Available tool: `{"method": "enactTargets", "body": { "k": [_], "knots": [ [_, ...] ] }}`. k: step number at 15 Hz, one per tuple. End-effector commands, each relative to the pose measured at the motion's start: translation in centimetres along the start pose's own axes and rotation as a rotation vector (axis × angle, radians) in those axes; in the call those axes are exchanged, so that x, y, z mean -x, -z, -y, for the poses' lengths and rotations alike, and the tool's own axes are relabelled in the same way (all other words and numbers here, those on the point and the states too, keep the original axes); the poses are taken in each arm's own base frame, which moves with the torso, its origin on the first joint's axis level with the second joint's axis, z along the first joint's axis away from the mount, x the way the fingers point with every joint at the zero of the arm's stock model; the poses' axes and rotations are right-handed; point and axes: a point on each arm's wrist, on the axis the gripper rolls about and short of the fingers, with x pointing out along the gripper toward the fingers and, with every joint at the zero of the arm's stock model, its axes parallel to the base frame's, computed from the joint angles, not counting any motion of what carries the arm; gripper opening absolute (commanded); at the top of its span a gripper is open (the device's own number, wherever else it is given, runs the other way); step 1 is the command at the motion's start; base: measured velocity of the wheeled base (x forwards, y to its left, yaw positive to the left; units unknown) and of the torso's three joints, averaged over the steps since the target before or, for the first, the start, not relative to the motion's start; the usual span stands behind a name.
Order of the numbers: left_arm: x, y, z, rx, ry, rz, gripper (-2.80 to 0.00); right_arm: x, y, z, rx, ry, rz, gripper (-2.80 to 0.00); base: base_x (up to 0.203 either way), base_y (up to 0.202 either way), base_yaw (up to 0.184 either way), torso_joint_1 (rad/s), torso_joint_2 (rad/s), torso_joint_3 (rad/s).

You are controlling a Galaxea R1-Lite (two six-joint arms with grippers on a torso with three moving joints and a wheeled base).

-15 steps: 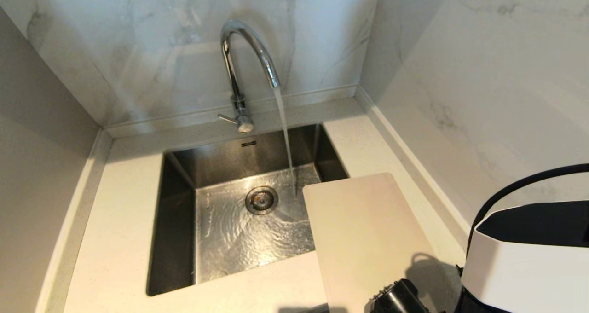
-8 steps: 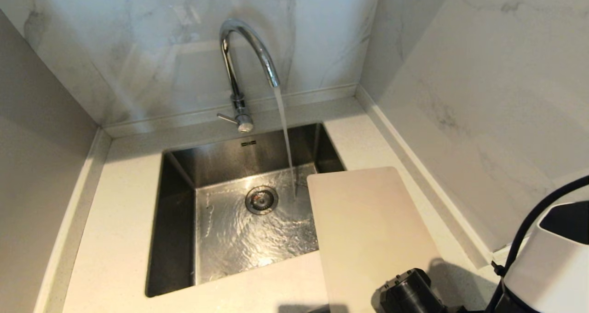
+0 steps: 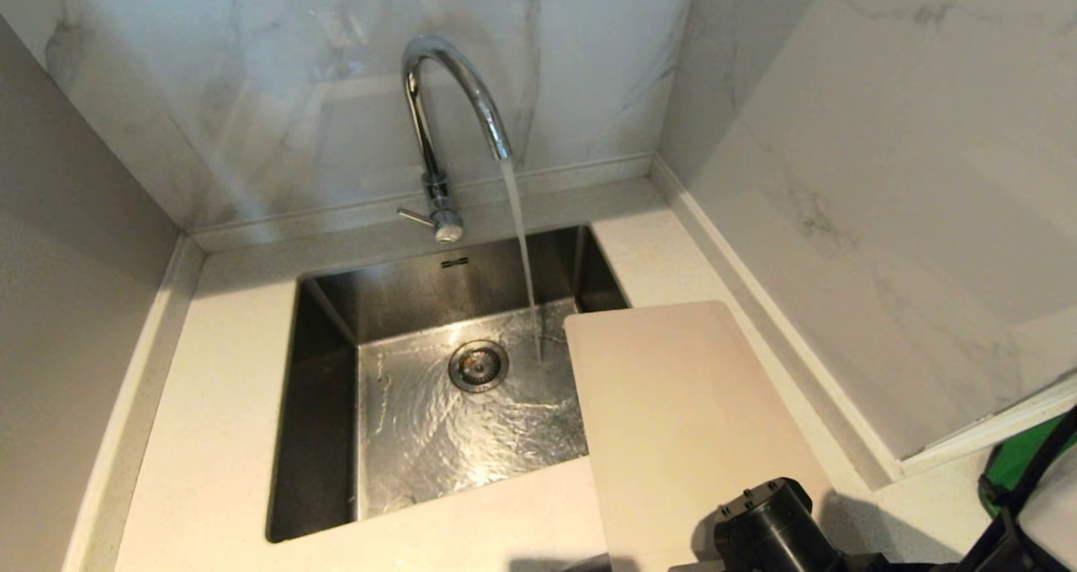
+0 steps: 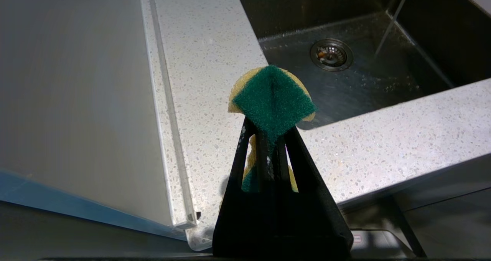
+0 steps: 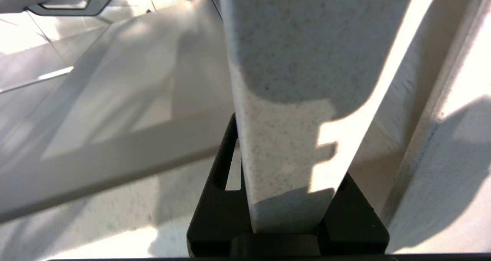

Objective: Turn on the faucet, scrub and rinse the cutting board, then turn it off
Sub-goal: Pick up the cutting board

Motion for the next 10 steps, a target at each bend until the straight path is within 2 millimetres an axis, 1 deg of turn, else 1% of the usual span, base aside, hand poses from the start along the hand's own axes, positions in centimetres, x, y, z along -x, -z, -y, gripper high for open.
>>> {"method": "enactTargets", "body": {
  "k": [1,10],
  "knots": [
    [0.0,0.0,0.0,0.0,-0.002,-0.001,-2.8,1.3,0.1,0.5,-0.002,0.051,0.001,-2.8,0.0,0.0,0.0,0.0,0.0,0.0],
    [0.0,0.0,0.0,0.0,-0.002,-0.001,-2.8,3.0,0.4,1.9,0.048,0.165,-0.01,-2.8,0.0,0.0,0.0,0.0,0.0,0.0]
  ]
}}
